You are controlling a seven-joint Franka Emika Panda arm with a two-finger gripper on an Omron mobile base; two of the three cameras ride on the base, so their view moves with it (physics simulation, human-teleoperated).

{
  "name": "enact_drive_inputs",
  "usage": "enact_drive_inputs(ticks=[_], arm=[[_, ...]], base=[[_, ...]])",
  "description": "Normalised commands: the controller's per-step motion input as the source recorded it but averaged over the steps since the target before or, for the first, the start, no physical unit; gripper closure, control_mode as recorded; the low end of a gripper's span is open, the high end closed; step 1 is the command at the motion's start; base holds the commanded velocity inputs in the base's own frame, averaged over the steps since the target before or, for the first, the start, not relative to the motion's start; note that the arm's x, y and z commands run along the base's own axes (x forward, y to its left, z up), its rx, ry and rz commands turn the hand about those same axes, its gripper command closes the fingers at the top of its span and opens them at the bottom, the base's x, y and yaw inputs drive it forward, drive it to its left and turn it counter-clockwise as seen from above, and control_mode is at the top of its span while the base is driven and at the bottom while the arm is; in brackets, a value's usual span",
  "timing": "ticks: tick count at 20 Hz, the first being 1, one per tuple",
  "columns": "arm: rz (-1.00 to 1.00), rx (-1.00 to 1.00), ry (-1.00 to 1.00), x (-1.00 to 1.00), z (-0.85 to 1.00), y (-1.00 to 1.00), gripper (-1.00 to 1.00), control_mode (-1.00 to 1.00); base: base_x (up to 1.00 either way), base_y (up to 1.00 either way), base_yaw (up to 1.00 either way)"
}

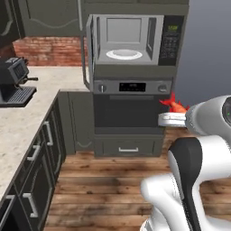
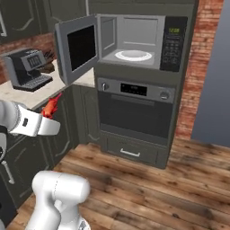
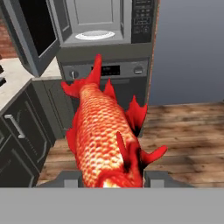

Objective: Transport the fish from the fridge to the microwave and turn on the microwave.

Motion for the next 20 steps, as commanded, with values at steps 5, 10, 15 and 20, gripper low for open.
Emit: enact_drive_inputs(ticks=[5,10,15,20], arm=[[0.00,0.00,0.00,0.00,0.00,0.00,1.00,1.00],[0.00,0.00,0.00,0.00,0.00,0.00,1.00,1.00],[0.00,0.00,0.00,0.00,0.00,0.00,1.00,1.00],[0.00,0.00,0.00,0.00,0.00,0.00,1.00,1.00]], base=[[0.48,-0.31,0.06],[0.42,-0.39,0.09],[0.35,-0.51,0.11],[0.29,-0.55,0.11]])
